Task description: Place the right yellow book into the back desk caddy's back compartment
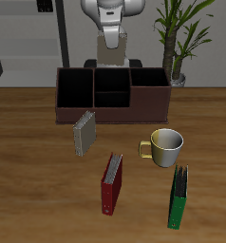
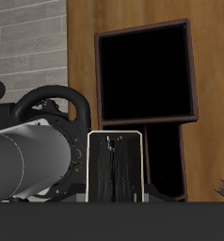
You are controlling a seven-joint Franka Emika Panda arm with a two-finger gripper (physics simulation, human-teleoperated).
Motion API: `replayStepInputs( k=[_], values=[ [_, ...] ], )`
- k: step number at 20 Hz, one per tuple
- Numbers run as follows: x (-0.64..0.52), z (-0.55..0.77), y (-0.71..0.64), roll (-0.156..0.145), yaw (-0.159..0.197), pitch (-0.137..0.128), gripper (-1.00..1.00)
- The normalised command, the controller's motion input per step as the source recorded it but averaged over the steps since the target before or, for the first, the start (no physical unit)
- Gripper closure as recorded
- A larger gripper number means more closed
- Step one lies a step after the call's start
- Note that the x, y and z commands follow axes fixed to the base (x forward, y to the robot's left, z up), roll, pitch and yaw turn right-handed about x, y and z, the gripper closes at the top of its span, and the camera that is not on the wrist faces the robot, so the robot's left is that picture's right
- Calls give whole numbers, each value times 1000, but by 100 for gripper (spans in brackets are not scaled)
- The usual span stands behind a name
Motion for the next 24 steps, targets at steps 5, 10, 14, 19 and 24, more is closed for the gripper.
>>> replayStepInputs(
  k=[5, 10, 14, 19, 24],
  values=[
    [10, -9, -103, -22, -2, -1, 100],
    [31, -116, -83, -10, 21, 10, 100],
    [17, -36, -38, -4, 8, -1, 100],
    [47, -15, 27, 11, -4, -6, 100],
    [20, 13, 178, 43, 9, -5, 100]
  ],
)
